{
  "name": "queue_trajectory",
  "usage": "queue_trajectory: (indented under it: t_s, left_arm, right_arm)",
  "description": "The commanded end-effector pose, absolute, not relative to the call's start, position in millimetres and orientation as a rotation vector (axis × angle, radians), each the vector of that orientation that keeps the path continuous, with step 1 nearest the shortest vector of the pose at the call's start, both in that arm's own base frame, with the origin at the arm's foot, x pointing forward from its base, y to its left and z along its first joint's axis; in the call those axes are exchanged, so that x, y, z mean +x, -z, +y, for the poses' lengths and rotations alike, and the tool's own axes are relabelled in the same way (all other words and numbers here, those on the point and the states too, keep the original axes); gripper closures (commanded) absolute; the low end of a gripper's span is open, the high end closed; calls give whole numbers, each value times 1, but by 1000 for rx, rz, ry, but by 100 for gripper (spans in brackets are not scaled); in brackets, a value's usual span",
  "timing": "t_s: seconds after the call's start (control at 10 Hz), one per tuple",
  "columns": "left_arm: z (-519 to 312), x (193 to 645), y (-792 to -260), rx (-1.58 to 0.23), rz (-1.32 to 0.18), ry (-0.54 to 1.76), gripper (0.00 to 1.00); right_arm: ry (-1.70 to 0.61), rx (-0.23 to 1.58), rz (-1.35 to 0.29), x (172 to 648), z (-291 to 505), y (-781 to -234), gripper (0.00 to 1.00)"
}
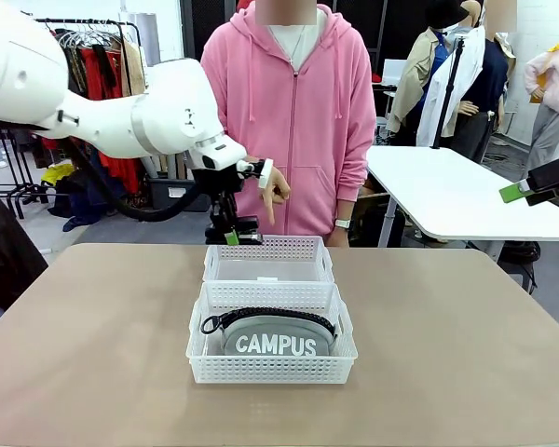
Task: Distribute items into two baskets.
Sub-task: Place the picked Stapler into the Organizing basket as instructed by the person.
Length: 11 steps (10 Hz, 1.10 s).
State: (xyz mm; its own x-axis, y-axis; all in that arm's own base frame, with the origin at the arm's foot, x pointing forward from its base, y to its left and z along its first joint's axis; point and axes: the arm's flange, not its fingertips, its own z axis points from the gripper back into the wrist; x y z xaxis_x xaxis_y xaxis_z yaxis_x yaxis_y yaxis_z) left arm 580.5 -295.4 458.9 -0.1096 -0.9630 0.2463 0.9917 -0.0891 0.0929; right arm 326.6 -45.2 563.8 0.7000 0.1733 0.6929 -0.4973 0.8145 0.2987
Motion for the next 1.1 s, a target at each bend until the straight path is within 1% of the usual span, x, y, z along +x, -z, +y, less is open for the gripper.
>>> queue_trajectory:
  t_s: [0.0, 0.5, 1.0]
  left_arm:
    - [-314, 589, -459, -110, -269, 1643, 100]
    - [-353, 599, -438, -97, -262, 1637, 100]
    - [-362, 610, -416, -105, -288, 1607, 100]
  right_arm:
    - [-384, 491, -704, 326, -46, -564, 0]
    - [-384, 491, -704, 326, -46, -564, 0]
    - [-384, 491, -704, 326, -46, -564, 0]
